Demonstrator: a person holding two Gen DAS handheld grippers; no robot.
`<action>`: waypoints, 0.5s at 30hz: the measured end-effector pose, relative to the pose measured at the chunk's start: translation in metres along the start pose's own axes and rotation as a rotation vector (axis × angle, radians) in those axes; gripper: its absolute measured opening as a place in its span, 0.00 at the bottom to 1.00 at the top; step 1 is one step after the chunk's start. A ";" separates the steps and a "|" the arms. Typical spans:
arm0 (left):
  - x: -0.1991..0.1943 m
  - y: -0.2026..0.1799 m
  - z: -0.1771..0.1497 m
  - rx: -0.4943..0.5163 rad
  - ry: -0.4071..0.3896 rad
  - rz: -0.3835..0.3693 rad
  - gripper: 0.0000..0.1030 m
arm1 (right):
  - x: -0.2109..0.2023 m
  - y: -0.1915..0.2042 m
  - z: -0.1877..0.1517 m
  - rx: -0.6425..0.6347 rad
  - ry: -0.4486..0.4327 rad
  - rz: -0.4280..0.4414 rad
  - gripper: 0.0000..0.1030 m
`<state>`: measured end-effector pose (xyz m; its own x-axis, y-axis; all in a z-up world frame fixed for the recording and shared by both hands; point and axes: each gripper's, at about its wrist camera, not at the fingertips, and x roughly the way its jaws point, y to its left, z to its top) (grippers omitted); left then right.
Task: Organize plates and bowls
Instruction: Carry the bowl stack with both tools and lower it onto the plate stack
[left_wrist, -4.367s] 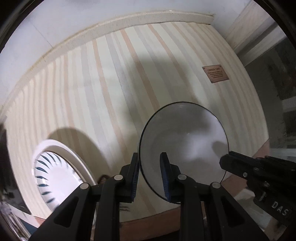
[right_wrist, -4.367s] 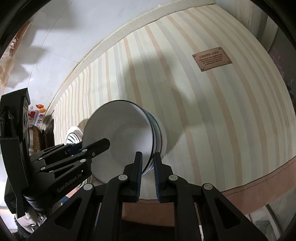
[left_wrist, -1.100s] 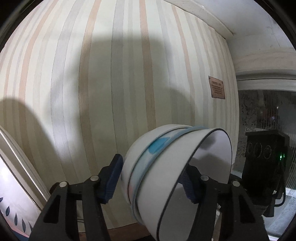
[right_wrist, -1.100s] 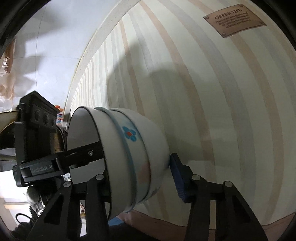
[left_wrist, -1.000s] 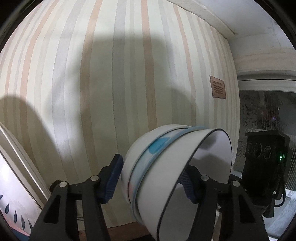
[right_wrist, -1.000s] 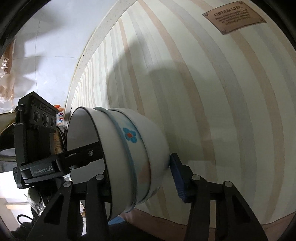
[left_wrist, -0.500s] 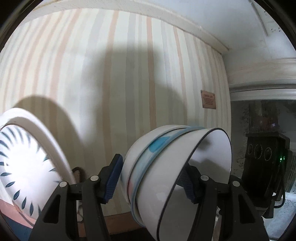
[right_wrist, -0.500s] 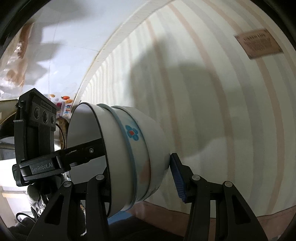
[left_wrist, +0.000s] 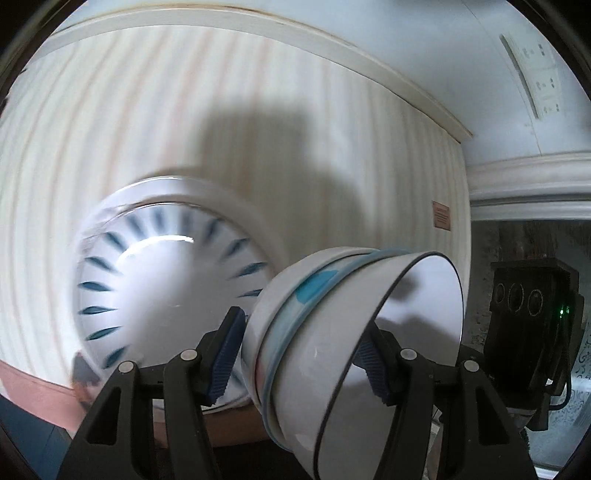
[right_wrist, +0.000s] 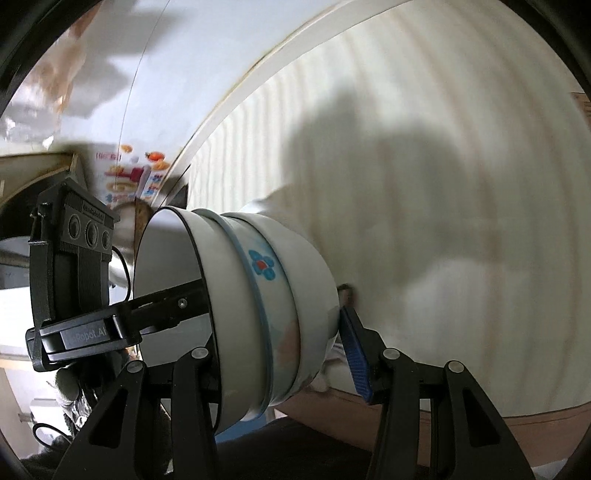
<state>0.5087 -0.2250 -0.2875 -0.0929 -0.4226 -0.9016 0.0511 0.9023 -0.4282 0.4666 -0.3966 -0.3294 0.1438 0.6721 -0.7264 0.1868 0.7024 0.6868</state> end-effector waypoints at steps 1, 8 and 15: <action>-0.003 0.009 -0.001 -0.010 -0.002 0.001 0.56 | 0.007 0.005 -0.001 -0.002 0.005 0.001 0.50; -0.013 0.064 -0.002 -0.074 -0.012 -0.002 0.56 | 0.054 0.035 -0.004 -0.034 0.045 0.000 0.50; -0.007 0.084 -0.001 -0.097 -0.001 -0.006 0.56 | 0.080 0.044 -0.005 -0.038 0.072 -0.017 0.50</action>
<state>0.5130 -0.1456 -0.3171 -0.0924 -0.4282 -0.8990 -0.0463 0.9037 -0.4257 0.4813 -0.3103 -0.3571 0.0709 0.6744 -0.7350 0.1515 0.7210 0.6762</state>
